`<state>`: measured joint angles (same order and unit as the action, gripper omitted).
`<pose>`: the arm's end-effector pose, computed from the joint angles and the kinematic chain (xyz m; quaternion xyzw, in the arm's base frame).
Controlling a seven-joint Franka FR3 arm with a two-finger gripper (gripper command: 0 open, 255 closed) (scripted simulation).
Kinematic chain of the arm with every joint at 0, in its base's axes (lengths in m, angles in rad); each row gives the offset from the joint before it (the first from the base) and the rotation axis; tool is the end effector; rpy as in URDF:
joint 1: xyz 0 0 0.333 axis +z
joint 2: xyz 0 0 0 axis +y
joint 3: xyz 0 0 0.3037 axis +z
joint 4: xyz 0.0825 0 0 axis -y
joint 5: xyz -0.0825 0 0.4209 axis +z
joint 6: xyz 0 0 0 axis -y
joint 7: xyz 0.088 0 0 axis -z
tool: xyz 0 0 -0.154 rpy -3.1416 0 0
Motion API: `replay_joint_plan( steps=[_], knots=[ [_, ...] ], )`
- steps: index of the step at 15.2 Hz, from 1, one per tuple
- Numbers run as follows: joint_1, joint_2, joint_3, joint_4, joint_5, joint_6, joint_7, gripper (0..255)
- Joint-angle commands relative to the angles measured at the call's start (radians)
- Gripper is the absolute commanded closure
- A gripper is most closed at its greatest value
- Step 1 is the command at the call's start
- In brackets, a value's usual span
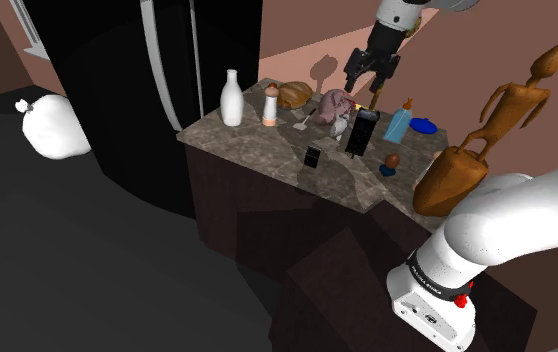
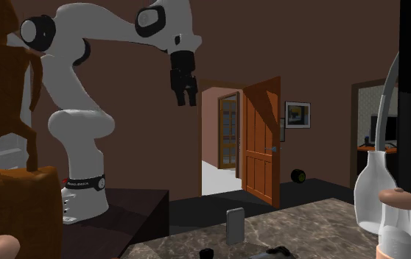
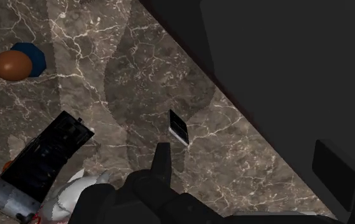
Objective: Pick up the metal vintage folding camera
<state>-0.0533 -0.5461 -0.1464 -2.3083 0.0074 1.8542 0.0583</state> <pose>0.4352 -0.0897 0.4885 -0.9909 0.1205 -0.0460 0.0388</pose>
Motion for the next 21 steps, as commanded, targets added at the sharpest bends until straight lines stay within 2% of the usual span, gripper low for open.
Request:
replay_joint_plan(
  steps=[1,11,21],
  knots=[
    [-0.015,0.061,-0.021,0.005,-0.005,0.045,0.002,0],
    [-0.076,0.383,-0.117,0.121,0.015,0.191,0.011,0],
    [-0.153,0.719,-0.195,0.307,0.101,0.266,-0.003,0]
  ],
)
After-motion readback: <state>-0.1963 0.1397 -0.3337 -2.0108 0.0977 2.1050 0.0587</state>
